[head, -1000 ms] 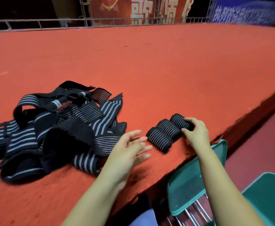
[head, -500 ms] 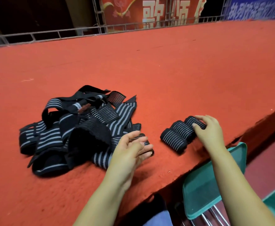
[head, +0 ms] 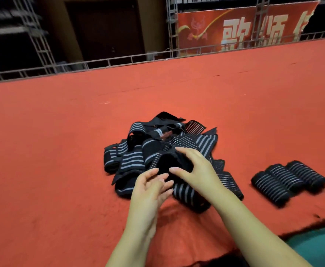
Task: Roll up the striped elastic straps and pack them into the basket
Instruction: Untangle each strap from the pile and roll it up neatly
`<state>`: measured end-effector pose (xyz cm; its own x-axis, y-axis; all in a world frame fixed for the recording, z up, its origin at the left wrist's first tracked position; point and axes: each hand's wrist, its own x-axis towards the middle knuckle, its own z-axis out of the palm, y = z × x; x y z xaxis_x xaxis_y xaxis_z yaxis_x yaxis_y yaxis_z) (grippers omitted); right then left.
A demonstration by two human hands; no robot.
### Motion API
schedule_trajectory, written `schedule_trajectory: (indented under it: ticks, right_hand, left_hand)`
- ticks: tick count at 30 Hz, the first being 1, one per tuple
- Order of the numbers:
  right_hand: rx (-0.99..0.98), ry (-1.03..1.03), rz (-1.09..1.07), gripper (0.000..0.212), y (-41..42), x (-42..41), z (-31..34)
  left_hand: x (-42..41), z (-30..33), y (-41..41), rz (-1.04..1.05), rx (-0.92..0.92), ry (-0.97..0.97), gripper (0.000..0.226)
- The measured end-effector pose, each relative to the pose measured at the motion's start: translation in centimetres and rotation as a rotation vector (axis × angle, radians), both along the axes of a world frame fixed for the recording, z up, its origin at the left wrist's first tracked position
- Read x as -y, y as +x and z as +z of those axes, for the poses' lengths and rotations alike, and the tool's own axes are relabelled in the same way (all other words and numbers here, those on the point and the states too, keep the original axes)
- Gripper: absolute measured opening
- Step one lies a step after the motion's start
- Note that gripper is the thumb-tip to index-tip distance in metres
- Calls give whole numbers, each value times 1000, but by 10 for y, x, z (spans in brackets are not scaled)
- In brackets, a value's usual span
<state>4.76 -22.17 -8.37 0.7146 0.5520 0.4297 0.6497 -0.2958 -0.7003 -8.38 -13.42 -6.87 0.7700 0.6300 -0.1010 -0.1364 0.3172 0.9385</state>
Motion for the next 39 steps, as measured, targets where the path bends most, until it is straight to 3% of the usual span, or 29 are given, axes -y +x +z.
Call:
schedule_trajectory:
  ticks: [4,7,12,18,24,27,33,39]
  right_hand:
    - [56,131,-145,16,-3,-18,6]
    - [19,224,-132,8,-11,-22,19]
    - [-95,344,40,16,-37,-21,55]
    - [-348,532,235,10,-61,-17,88]
    - [-743,559,359,13,-73,-26,78]
    - [-772,556,367,22,-79,-33,66]
    - [-782,528,349,18,-100,-37,36]
    - [-770,404,294,25,-109,-22,8]
  left_hand:
    - [-21,-2,-21,31,-8,-16,30]
    - [-30,1,-28,14,16,-85,30]
    - [-32,10,-28,-98,35,-192,34]
    - [-43,26,-31,-65,131,-147,62]
    - [-59,27,-44,-24,189,11,28]
    - [-64,21,-49,37,161,-18,27]
    - [-73,10,-56,105,128,-112,28]
    - [-84,-8,-85,188,41,14,34]
